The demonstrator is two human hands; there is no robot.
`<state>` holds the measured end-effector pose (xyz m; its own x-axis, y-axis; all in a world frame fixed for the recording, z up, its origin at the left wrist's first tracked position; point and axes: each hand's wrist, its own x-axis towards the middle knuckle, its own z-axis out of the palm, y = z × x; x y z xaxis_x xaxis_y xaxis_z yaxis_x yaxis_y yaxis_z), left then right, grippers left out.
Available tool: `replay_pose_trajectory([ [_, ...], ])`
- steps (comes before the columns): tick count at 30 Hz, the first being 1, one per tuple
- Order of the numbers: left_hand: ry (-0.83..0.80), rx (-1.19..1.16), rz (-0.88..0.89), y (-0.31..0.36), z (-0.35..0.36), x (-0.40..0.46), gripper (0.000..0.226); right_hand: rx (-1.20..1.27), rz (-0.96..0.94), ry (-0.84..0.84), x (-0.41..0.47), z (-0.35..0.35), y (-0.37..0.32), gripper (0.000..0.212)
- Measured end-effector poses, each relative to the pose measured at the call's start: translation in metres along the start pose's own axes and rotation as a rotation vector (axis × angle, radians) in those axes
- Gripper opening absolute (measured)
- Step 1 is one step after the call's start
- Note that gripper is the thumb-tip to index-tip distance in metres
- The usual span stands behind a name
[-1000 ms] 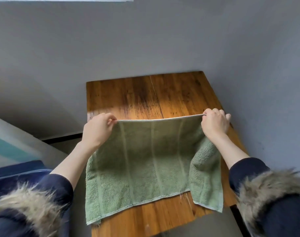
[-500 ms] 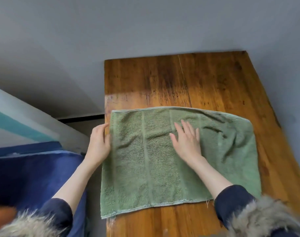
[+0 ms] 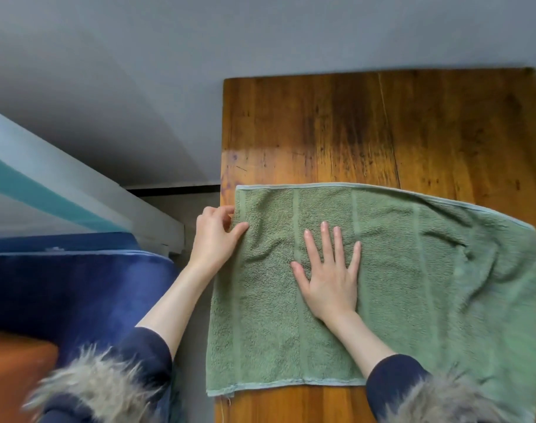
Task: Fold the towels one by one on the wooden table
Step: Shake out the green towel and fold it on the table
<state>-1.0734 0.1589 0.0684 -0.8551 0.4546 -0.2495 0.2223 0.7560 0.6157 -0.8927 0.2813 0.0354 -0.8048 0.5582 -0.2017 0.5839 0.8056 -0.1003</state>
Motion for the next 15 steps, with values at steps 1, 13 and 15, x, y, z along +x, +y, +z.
replay_pose_trajectory([
  [1,0.001,0.03,0.015,0.006,0.001,-0.001,0.018,0.004,-0.001,0.013,0.0,0.0,-0.001,0.065],
  [13,-0.055,-0.001,0.388,0.041,0.014,-0.036,0.02,0.032,-0.006,0.054,0.0,0.0,0.001,0.058],
  [15,-0.084,0.01,0.276,0.039,0.01,-0.017,0.037,0.034,-0.001,0.047,0.0,0.0,0.0,0.059],
])
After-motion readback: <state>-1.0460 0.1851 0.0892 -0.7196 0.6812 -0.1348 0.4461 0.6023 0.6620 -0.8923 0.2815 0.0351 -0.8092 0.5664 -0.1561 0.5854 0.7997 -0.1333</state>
